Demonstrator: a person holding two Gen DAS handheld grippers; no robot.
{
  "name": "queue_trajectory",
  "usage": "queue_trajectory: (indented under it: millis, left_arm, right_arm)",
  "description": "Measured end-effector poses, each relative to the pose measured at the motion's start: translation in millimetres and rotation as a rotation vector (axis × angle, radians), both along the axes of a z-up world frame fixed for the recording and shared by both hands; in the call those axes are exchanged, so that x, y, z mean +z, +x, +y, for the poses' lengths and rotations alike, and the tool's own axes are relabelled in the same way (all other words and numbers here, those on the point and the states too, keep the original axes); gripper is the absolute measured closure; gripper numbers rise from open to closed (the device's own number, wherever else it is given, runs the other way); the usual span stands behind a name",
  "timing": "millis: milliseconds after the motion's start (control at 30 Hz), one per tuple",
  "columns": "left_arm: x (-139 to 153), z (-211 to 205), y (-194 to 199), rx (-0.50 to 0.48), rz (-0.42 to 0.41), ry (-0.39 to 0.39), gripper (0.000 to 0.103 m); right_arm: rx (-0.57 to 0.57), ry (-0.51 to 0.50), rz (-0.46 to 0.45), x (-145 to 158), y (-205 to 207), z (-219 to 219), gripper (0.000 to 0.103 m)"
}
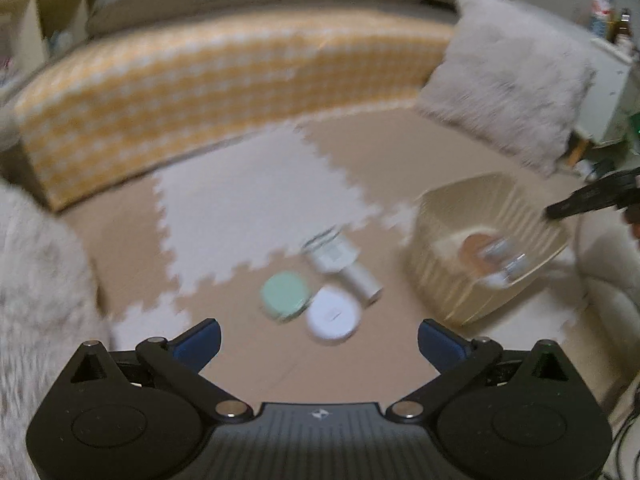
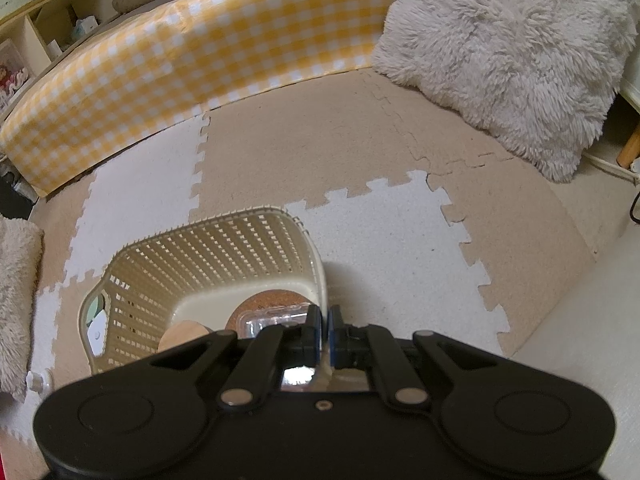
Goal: Organize rigid objects
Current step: 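Move the left tool to the white knob-topped cap and grasp it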
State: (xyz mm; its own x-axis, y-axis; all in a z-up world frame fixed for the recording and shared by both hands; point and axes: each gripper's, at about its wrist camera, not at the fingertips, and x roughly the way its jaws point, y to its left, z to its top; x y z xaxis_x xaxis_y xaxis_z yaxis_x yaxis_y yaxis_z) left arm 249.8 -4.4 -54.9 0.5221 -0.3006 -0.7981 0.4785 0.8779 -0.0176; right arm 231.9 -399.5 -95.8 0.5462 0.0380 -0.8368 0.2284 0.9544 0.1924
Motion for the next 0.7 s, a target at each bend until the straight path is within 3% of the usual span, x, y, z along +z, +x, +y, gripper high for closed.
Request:
queue_trajectory:
  millis: [300,367,467,700]
  left_arm:
    - [-52.2,50.2,30.7,0.217,0.213,0.087,0.003]
    - [-58.9,56.4,34.1,0.247,0.241,0.107,0.016]
    - [-66.6,61.3,36.7,0.269,0.273,0.143,0.028]
    - [-79.9,66.9,38.3,0.309,0.318,0.212,0.049]
  right_arm:
    - [0.0,0.001,0.0,-0.1,-0.1,-0.1,0.099]
    - [-0.001,0.001,0.0,-0.1,0.0,0.2,0.099]
    - [0.001,-0.001,0.0,0.0,0.0,0.0,0.099]
    - [0.001,-0.002,0.003,-0.3,-0.1,-0.1,0.099]
